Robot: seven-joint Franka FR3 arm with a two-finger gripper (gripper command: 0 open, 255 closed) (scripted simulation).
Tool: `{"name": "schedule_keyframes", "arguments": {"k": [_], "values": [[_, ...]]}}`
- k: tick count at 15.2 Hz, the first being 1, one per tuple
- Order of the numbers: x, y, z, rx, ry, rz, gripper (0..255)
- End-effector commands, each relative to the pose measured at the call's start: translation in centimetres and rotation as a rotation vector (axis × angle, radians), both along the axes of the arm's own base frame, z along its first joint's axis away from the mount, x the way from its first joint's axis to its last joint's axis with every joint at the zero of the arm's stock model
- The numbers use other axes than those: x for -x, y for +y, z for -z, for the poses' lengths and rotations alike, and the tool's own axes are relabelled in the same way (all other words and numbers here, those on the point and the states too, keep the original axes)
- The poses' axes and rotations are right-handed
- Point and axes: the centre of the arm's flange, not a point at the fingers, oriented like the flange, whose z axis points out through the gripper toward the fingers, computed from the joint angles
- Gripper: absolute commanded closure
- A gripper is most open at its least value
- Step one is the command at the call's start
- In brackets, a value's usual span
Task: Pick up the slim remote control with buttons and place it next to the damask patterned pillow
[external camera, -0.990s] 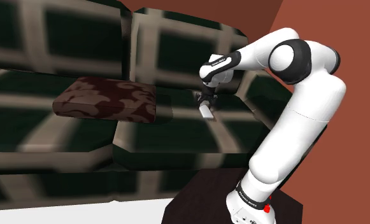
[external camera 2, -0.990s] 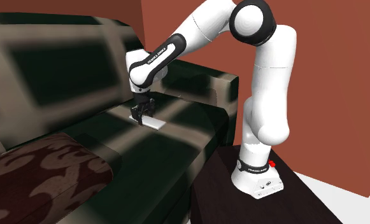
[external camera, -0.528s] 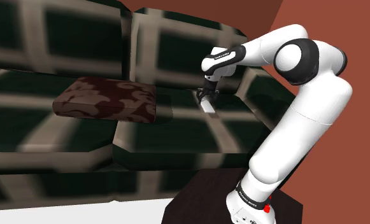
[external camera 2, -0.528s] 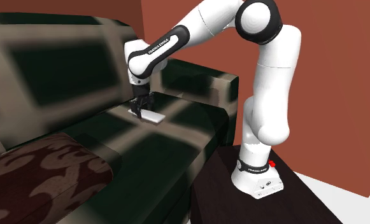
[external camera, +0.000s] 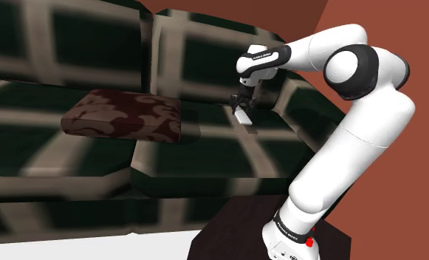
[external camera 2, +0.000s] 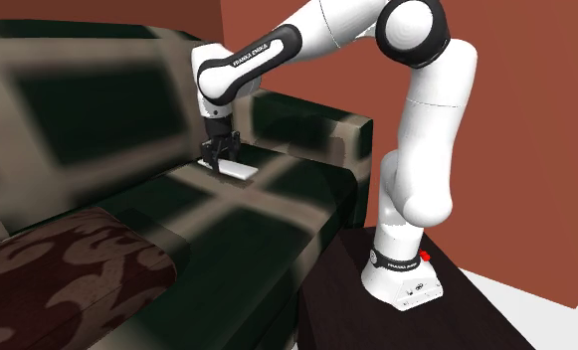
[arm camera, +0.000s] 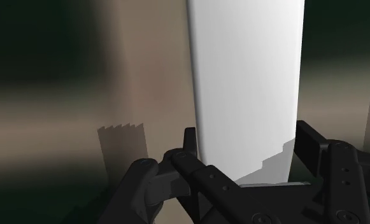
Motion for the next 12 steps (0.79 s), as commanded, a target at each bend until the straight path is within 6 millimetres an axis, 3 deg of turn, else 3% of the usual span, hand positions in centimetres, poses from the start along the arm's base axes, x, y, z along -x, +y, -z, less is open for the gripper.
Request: {"name": "schedule_keyframes", "arguments": {"k": [1, 12], "values": [[0.0, -0.1, -1.1, 0.0, 0.0, 0.0, 255], [0.0, -0.1, -6.9, 0.0, 0.0, 0.0, 255]]}}
